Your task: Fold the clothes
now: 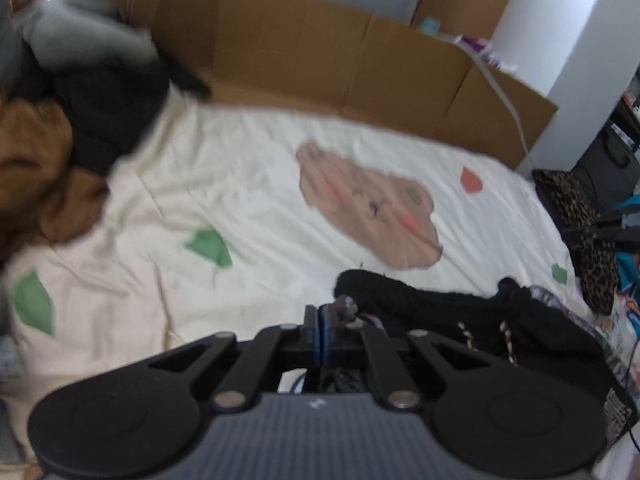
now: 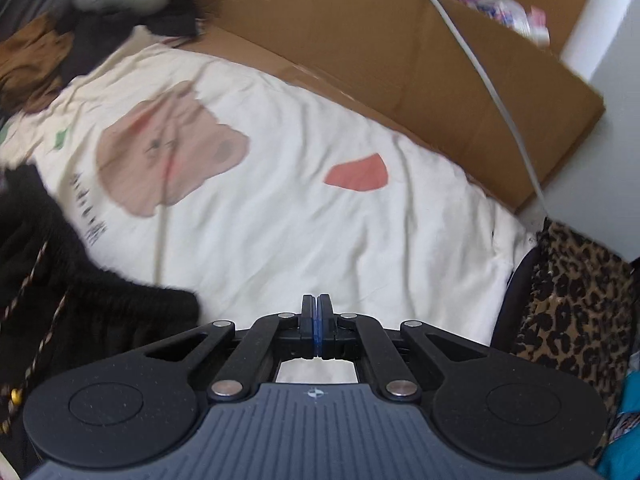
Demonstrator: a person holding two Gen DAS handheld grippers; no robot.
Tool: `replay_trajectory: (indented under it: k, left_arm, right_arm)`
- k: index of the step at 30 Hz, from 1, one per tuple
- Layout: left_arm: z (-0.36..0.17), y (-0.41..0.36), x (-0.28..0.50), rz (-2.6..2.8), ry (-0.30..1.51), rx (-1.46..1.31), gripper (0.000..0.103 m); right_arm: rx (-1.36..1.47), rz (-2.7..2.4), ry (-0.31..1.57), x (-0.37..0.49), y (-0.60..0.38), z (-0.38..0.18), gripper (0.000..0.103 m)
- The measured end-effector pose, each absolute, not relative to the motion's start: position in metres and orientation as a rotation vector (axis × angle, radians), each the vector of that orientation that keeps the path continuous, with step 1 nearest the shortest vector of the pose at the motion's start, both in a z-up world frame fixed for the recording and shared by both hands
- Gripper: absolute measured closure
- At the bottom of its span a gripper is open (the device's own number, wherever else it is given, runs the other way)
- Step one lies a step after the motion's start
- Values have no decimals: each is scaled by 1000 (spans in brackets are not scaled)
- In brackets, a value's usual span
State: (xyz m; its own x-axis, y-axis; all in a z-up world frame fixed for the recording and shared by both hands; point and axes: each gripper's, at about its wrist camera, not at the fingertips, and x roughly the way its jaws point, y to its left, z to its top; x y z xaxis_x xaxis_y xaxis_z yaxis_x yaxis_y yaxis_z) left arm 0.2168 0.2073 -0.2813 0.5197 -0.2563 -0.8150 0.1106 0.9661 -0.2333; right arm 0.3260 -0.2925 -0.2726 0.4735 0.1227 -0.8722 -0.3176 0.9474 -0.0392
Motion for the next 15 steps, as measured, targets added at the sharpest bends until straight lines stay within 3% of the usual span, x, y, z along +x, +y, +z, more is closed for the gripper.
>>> replay_trajectory:
  k: [4,7,9,11,15]
  left_arm:
    - [-307,215,227,-221,1085,-143,100]
    - [-309,225,225,-203,1096,-167,95]
    - [-305,231,222,-198,1077,-182,88]
    - [-302,233,223,-215,1064,-195,74]
    - [-308,223,232,-246,1075,-164,64]
  right_arm:
    - [-26,354,1109,340,-298,-286,102]
    - [-29,406,1138,337,-284,-297,93]
    - [-37,442,1158,335,-275,-306,90]
    - [-53,473,1181,333,-267,-316,90]
    - [-129,494,1210,326,-256,-335,84]
